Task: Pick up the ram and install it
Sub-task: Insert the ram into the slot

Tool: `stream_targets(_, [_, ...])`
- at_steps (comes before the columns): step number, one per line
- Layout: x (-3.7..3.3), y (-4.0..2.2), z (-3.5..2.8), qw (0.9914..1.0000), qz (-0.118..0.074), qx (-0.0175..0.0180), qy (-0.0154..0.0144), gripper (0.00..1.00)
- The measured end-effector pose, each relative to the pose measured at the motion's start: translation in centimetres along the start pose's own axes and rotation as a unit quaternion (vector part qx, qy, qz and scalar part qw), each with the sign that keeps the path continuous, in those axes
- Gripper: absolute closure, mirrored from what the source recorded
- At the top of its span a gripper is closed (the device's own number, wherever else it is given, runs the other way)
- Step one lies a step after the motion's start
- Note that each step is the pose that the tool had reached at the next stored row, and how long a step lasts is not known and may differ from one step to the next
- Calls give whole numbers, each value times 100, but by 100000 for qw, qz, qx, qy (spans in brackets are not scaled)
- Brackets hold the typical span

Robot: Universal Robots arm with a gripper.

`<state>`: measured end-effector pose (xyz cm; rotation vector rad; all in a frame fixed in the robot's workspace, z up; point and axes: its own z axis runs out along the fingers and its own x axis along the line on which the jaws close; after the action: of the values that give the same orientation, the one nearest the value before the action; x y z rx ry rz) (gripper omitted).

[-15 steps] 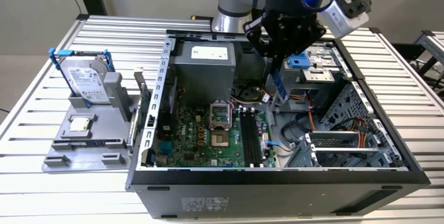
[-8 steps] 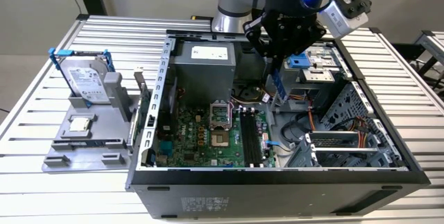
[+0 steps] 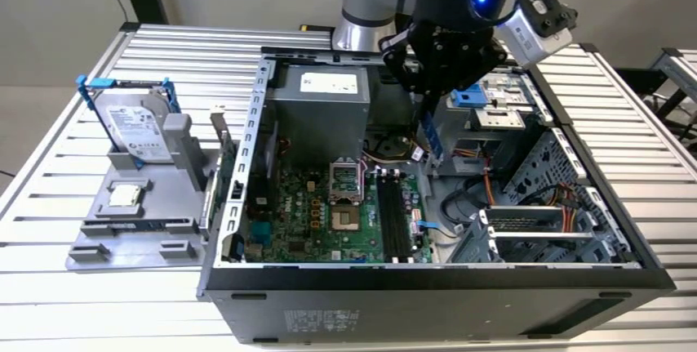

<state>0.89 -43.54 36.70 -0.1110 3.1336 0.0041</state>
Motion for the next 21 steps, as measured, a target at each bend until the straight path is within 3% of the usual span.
stream_targets(8, [-29,-2,73,99997,672,-260,-13,100])
stream_targets(17, [-52,-3,125,99991,1335,-276,-10,100])
stream_targets(21, [-84,-5,163,99969,2476,-265,-15,100])
